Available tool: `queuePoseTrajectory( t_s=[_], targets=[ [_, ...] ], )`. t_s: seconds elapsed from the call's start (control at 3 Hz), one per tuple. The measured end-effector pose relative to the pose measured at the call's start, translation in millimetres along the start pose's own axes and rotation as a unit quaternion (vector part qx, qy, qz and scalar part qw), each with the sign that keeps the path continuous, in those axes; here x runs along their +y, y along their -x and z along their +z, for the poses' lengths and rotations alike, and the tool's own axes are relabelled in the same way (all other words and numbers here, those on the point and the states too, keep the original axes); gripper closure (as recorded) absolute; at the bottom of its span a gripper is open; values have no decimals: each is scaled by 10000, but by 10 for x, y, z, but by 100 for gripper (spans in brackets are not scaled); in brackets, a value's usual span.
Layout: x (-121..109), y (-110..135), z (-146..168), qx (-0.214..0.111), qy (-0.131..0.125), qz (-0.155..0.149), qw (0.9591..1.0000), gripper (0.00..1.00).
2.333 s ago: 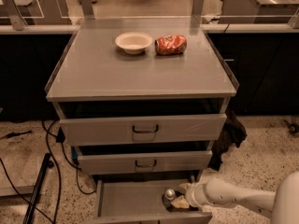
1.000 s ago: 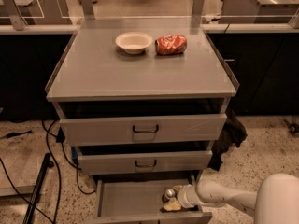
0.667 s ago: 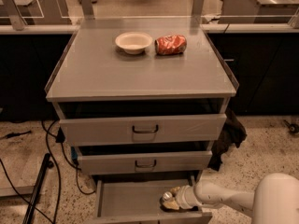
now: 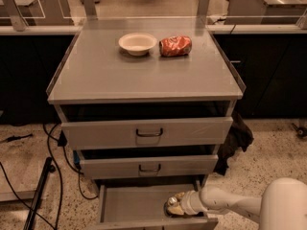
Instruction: Pick redbull can from bottom drawer and place on counter
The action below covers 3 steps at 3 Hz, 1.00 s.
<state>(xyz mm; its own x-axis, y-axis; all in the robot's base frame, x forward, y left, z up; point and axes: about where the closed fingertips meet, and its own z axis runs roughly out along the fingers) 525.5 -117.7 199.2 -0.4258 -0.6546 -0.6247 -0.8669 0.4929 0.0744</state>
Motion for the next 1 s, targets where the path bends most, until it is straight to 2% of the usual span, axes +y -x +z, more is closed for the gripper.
queuePoseTrajectory(
  t_s=[0.33,0.67,1.0],
  targets=[
    [14,24,-14,0,32,-45,10000,100],
    [67,113,-72,-2,152,-216,9997,100],
    [217,355,-368,26,449,-587,9973,100]
  ],
)
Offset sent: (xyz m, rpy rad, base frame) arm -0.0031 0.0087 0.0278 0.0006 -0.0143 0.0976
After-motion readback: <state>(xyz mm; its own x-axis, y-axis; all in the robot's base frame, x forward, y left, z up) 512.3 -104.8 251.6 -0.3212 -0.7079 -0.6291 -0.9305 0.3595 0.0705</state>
